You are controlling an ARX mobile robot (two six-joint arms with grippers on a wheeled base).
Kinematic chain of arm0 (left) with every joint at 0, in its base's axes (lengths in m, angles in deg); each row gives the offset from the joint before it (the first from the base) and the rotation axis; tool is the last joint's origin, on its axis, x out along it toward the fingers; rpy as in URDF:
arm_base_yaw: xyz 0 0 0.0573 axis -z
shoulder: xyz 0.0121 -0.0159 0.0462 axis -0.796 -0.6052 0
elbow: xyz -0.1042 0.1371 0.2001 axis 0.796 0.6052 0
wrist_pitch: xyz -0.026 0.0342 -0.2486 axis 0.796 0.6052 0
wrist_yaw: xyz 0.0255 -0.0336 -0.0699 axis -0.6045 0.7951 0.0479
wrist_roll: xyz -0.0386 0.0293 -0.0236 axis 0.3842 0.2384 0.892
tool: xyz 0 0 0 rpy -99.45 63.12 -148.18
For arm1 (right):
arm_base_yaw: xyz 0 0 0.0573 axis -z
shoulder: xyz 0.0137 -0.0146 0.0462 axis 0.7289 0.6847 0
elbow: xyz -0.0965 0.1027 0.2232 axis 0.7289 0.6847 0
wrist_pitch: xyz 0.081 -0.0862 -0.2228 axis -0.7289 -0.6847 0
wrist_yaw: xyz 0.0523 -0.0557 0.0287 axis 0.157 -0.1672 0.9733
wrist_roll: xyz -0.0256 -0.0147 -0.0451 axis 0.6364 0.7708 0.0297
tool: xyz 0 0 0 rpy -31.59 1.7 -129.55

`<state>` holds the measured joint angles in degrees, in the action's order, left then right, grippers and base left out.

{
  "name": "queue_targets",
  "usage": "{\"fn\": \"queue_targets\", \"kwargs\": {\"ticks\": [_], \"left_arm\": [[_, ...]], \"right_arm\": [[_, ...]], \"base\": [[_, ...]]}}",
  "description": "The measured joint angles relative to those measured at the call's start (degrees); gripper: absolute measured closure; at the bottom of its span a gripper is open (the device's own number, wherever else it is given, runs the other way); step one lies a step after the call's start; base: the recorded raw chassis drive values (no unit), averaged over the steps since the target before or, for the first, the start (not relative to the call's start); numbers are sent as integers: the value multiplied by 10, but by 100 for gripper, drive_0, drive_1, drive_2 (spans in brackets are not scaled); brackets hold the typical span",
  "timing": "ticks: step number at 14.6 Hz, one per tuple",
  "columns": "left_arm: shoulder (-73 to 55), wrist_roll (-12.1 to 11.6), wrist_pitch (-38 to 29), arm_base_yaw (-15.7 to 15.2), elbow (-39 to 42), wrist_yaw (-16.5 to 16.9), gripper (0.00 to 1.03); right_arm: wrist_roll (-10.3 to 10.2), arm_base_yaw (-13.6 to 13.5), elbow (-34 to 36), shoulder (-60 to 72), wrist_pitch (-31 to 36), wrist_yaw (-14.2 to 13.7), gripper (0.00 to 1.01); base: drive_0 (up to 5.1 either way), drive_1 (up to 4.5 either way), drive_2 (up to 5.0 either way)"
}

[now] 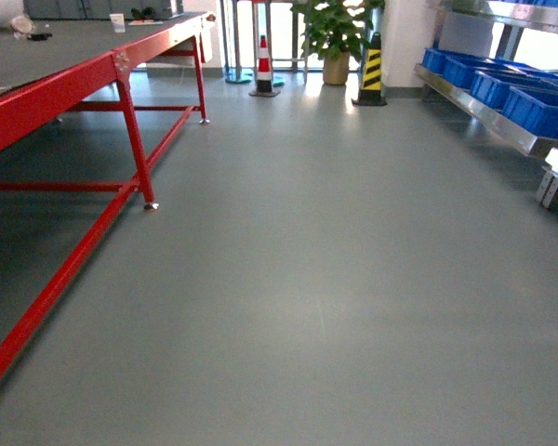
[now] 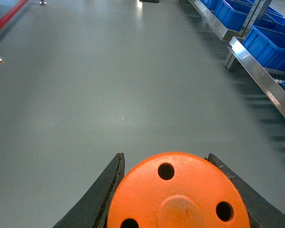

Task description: Sort blue parts and orange caps into right shelf containers

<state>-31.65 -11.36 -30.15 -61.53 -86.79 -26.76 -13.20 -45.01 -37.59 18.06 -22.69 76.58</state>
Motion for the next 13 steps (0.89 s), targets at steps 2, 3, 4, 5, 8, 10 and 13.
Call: {"fn": "queue_targets", "kwargs": {"ticks": [2, 3, 4, 5, 8, 10, 13], "left_arm": [[0, 0, -1, 0, 0, -1, 58], [0, 0, 3, 0, 0, -1, 58], [0, 0, 2, 0, 0, 0, 58], [0, 0, 1, 0, 0, 0, 58], [0, 0, 0, 0, 0, 0, 58], [0, 0, 0, 0, 0, 0, 58], [0, 0, 2, 1, 0, 0, 58]], "right_arm": [[0, 0, 0, 0, 2, 0, 57], [0, 0, 0, 0, -2, 0, 57], [0, 0, 0, 0, 1, 0, 57], [0, 0, 0, 0, -2, 0, 57], [0, 0, 0, 0, -1, 0, 57], [0, 0, 0, 0, 0, 0, 57], [0, 0, 0, 0, -1, 0, 57]], "base": [[506, -235, -235], [506, -235, -235], [506, -235, -235], [506, -235, -235], [506, -235, -235], [506, -235, -235], [506, -235, -235]]}}
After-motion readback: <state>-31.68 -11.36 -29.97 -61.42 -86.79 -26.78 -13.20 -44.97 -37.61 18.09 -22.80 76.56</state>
